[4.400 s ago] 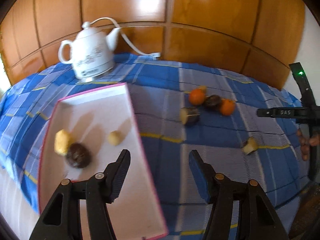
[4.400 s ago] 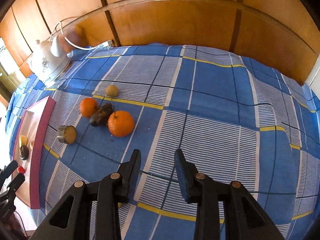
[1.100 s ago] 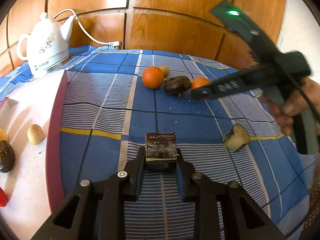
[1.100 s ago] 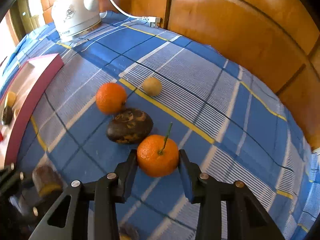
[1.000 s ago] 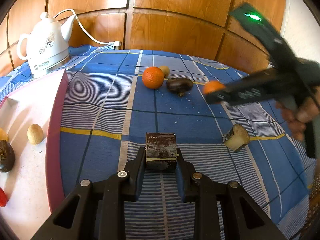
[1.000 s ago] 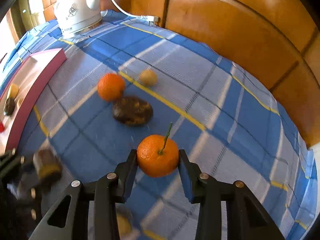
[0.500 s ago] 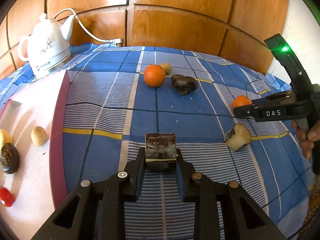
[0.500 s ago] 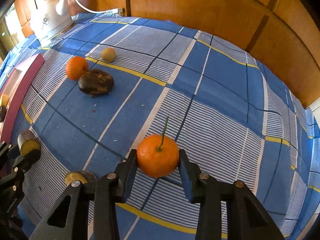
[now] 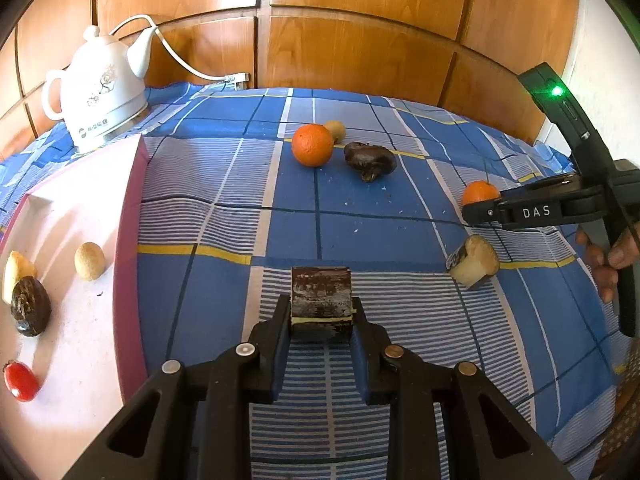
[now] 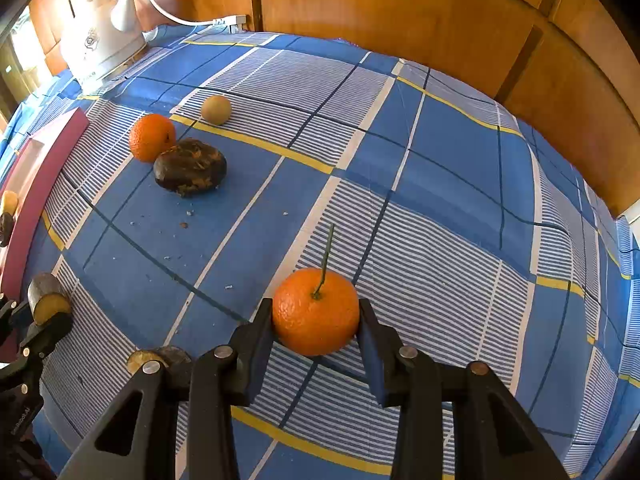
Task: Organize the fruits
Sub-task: 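Carry the brown cube into the tray and open the left gripper while the right holds the mandarin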
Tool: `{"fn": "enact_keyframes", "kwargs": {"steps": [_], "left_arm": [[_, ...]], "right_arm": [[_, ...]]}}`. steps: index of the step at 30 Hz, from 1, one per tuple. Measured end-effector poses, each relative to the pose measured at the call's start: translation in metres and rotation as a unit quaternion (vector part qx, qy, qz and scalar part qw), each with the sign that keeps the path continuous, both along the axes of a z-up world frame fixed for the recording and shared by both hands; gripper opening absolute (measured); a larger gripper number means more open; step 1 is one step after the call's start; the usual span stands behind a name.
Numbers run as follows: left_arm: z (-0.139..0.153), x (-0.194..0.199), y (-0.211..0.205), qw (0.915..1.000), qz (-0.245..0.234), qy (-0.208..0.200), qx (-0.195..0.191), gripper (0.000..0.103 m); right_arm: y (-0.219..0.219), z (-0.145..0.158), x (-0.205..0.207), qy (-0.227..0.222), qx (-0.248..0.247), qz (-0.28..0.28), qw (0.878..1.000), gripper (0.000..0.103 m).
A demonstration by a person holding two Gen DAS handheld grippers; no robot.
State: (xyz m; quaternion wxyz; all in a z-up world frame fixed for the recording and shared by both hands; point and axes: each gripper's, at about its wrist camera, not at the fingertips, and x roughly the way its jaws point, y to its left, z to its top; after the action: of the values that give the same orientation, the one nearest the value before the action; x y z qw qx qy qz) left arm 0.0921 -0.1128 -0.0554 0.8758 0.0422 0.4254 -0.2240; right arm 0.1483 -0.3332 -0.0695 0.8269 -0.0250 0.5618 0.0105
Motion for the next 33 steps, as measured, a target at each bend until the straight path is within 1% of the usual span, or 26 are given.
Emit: {"fn": "enact_keyframes", "kwargs": {"steps": [3,8,11,14,22,33], "left_arm": [[0.000,-0.001,0.001,1.0000,0.000,-0.001,0.001,0.027],[0.002,-0.002,0.000,1.0000,0.004,0.002,0.004,0.027],[0.007,-0.004,0.001,0.9999,0.006,0.011,-0.005,0.027],[0.015,-0.009,-0.001,1.0000,0.003,0.000,-0.003,0.027],[0.036,-0.019,-0.002,0.9999,0.002,-0.013,-0.003,0.027],[0.046,-0.025,0.005,0.9998,0.009,-0.018,-0.006,0.027]], "right_arm": [[-0.002,0.000,0.002,0.000,0.005,-0.003,1.000,0.040],[0.000,0.000,0.001,-0.001,-0.003,0.002,1.000,0.040],[0.000,0.000,0.000,-0.001,-0.004,0.002,1.000,0.040],[0.002,0.000,-0.002,-0.002,-0.006,0.004,1.000,0.040],[0.004,0.001,-0.003,-0.002,-0.008,0.006,1.000,0.041],[0.007,0.002,-0.003,-0.002,-0.018,0.013,1.000,0.040]]}}
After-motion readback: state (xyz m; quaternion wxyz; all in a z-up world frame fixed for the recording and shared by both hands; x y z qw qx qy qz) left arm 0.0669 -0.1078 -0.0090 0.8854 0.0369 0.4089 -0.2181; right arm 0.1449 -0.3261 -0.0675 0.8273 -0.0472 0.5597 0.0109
